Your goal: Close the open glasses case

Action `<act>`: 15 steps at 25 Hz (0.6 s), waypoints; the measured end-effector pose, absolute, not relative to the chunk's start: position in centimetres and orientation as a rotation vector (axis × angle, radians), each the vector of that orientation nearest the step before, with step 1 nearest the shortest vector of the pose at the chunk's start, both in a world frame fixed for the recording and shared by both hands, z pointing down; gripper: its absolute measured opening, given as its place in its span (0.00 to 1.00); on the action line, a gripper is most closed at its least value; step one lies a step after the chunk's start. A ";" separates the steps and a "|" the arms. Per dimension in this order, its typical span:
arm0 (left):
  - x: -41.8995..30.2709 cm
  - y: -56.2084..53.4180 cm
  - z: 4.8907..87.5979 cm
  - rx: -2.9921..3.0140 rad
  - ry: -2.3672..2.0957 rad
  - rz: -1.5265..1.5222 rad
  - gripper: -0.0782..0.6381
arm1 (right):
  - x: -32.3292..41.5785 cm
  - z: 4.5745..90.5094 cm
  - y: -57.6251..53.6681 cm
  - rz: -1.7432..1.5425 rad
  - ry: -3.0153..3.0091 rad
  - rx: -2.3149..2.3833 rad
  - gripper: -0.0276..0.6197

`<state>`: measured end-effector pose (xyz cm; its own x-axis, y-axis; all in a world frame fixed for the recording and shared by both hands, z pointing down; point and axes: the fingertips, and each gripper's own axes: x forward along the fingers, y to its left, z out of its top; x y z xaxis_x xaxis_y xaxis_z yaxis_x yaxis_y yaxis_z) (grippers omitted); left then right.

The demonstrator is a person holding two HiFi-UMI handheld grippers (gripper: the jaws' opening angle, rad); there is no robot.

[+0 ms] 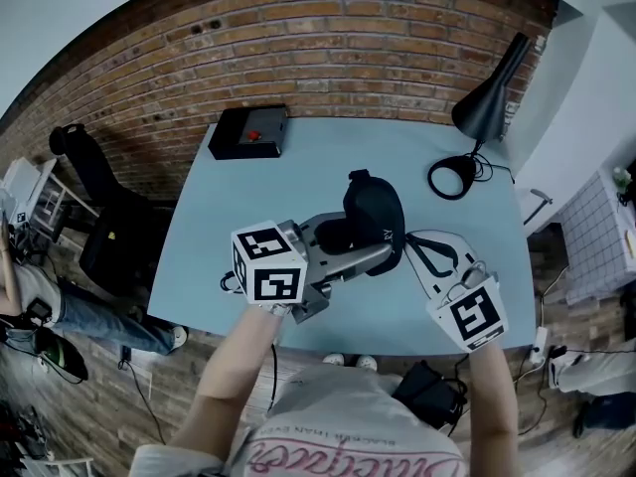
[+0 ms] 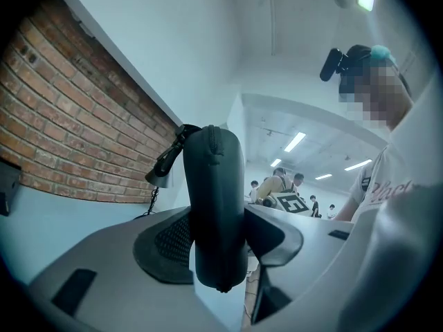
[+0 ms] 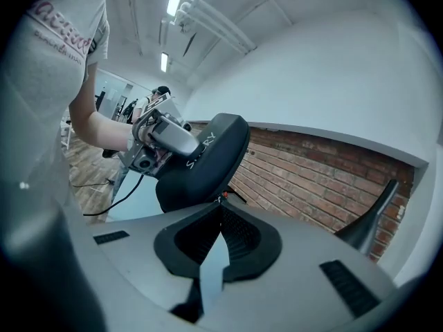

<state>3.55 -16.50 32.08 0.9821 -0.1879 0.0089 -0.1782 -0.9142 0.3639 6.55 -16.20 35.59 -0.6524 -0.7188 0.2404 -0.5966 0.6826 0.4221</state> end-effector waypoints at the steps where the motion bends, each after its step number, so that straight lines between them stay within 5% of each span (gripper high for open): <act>1: 3.6 -16.4 32.2 2.768 -0.263 -0.010 0.42 | 6.6 35.5 -16.3 -0.441 -2.504 1.029 0.07; 15: 5.0 -15.7 36.3 2.889 -0.303 0.464 0.42 | 7.6 33.9 -18.0 -0.613 -2.372 1.060 0.07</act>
<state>5.03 -15.66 36.30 0.9299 -0.1687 0.3269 -0.2314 -0.9591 0.1632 7.63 -17.98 33.92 -0.5925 -0.7714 0.2321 -0.5624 0.6024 0.5664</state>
